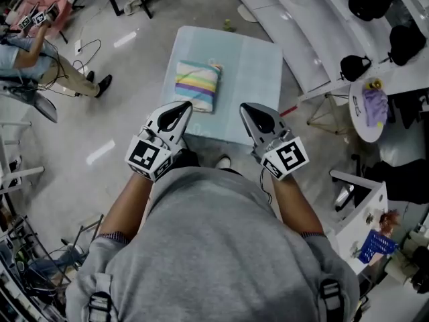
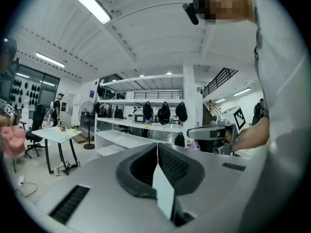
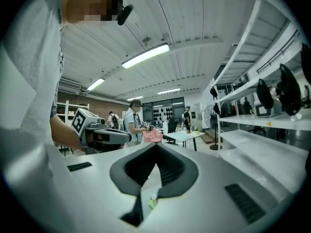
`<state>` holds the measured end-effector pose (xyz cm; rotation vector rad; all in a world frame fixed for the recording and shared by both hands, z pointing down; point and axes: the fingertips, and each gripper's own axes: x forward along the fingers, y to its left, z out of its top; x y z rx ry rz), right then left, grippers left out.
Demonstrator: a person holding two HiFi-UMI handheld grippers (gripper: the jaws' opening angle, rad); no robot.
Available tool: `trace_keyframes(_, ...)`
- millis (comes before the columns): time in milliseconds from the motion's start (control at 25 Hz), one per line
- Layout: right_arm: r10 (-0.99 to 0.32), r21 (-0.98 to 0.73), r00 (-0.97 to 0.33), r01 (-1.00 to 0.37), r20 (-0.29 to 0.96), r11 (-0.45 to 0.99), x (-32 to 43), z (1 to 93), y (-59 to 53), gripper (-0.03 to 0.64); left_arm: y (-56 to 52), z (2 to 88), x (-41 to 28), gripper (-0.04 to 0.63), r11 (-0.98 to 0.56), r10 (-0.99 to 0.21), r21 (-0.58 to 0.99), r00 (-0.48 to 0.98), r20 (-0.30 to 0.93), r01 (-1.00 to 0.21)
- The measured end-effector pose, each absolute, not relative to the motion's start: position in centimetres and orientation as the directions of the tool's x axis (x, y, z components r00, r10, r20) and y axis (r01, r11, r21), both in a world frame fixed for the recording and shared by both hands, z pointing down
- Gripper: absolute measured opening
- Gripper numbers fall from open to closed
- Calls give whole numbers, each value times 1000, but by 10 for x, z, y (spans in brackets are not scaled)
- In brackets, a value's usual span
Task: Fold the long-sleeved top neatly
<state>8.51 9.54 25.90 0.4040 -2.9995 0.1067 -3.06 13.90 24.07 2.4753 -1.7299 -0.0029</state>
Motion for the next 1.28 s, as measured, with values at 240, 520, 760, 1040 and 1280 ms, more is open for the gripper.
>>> trace_keyframes(240, -223, -26, -968, -227, 117, 973, 95, 260, 114, 6, 157, 243, -7, 21, -317, -945, 69, 322, 64, -946)
trace_keyframes(520, -212, -5, -972, -214, 103, 977, 95, 250, 121, 6, 165, 228, 2, 22, -316, -947, 47, 318, 44, -948)
trace_keyframes(760, -201, 19, -974, -200, 108, 980, 100, 251, 127, 6, 169, 230, 13, 21, -316, -948, 31, 317, 38, -948)
trace_keyframes(1040, -192, 15, -976, -192, 105, 981, 103, 250, 133, 6, 173, 232, 12, 23, -309, -949, 37, 311, 45, -950)
trace_keyframes(1280, -200, -3, -974, -202, 106, 979, 105, 252, 132, 6, 173, 235, 12, 22, -314, -946, 46, 317, 64, -948)
